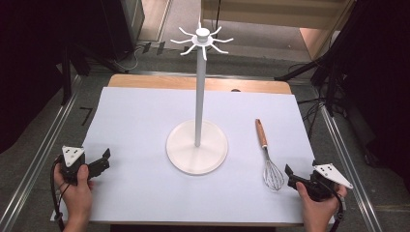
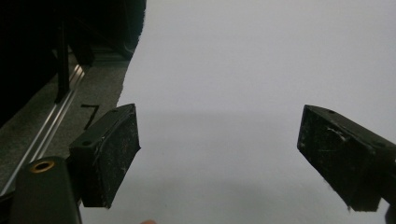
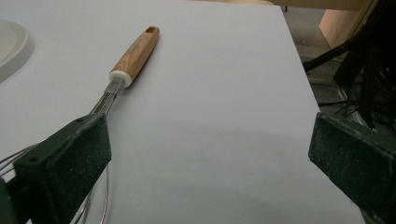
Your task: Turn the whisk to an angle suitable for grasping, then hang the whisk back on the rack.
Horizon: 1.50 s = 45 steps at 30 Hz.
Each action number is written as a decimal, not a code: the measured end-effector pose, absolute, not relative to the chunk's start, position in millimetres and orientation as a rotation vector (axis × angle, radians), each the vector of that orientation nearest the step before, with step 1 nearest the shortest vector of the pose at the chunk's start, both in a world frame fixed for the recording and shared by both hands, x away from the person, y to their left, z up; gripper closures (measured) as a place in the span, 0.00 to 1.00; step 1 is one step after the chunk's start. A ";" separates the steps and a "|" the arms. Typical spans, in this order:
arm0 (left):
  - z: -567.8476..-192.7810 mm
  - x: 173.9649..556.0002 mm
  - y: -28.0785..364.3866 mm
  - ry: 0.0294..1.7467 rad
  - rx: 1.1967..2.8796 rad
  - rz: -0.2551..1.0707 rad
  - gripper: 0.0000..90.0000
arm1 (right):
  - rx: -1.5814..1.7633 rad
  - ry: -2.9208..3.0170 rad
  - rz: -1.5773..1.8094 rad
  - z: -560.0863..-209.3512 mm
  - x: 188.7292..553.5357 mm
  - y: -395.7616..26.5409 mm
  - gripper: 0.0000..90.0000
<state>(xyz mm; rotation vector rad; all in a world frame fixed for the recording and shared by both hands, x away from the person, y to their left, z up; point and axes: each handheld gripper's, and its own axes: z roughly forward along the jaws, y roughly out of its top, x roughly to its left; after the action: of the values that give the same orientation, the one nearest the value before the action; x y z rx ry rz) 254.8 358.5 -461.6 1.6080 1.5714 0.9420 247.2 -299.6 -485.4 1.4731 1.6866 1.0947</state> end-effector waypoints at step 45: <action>-462.4 256.7 355.3 1.554 1.658 0.941 0.16 | 1.649 2.313 0.659 -418.9 332.9 -248.2 0.52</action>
<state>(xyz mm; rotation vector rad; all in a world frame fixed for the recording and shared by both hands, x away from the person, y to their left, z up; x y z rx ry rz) 256.7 355.3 -462.4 1.6583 1.5542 0.9409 332.9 -248.2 -418.9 1.6492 2.3127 0.6587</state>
